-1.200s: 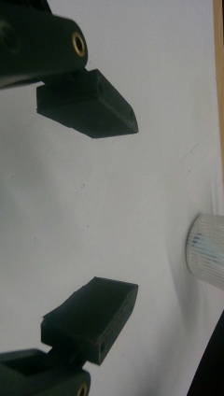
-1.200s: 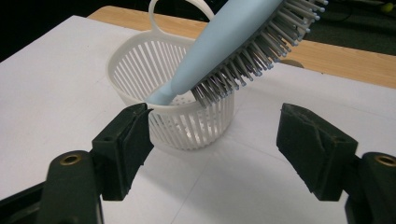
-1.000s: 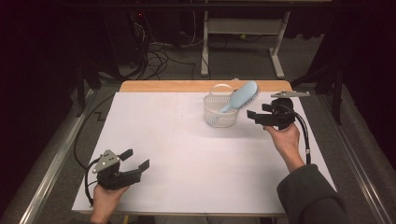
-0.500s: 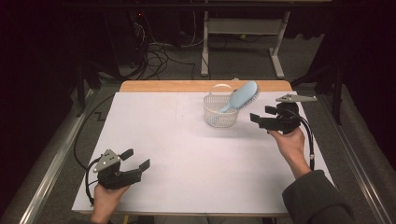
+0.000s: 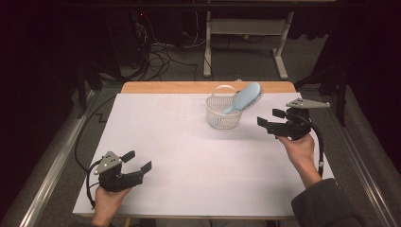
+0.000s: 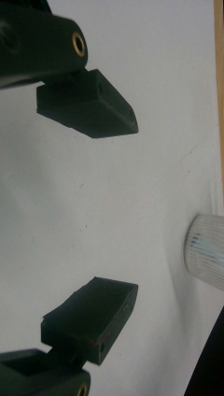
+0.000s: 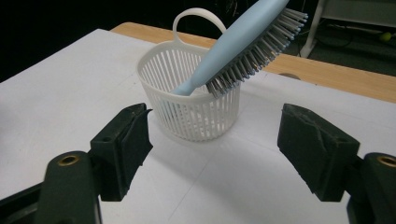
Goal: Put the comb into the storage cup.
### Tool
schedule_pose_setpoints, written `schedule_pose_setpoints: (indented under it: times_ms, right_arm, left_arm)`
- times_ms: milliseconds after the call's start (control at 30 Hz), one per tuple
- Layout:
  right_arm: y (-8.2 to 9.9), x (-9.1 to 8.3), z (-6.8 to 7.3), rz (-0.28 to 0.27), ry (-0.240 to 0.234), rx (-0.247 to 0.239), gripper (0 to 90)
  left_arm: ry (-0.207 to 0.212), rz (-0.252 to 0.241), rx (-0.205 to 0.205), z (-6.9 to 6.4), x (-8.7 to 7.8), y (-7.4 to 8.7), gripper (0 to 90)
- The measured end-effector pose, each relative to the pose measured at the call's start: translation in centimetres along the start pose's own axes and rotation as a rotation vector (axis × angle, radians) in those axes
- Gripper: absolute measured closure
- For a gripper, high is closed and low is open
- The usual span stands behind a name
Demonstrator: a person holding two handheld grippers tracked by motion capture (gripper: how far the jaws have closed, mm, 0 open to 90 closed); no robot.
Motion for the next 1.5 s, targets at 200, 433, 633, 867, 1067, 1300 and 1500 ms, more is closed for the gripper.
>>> schedule_pose_setpoints:
  times_ms: [200, 433, 633, 867, 1067, 1300, 1500]
  right_arm:
    - [0.3, -1.1, 0.1, -0.021, -0.003, -0.007, 25.5]
    - [1.5, -2.1, 0.1, -0.048, -0.009, -0.003, 24.7]
    - [2.1, -2.6, 0.2, -0.055, -0.017, -0.004, 24.4]
    - [2.6, -3.4, 0.6, -0.085, -0.024, -0.011, 23.0]
    - [3.1, -3.8, 0.9, -0.103, -0.029, -0.02, 22.5]
    - [3.6, -4.3, 1.1, -0.111, -0.03, -0.021, 22.1]
    - [4.2, -4.8, 1.4, -0.127, -0.034, -0.022, 21.2]
  left_arm:
    - [-0.002, -0.001, -0.003, 0.1, -0.1, 0.0, 19.9]
    - [-0.002, -0.001, -0.002, 0.1, -0.1, 0.0, 19.9]
    - [-0.003, -0.001, -0.001, 0.0, -0.1, 0.0, 19.9]
    - [-0.003, -0.001, 0.0, 0.0, -0.1, 0.0, 19.9]
    - [-0.004, -0.003, 0.001, 0.0, -0.1, 0.0, 19.9]
    - [-0.008, -0.008, -0.001, 0.0, -0.3, 0.0, 19.9]
    - [-0.008, -0.01, -0.002, 0.0, -0.3, 0.0, 19.9]
Point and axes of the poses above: each handheld gripper's, and its own axes: x roughly forward along the jaws, y roughly out of its underside, z roughly to its left, the point moved 1 cm from there along x, roughly forward along the jaws, and after that the axes turned 1 degree about y, right-handed, at the moved point
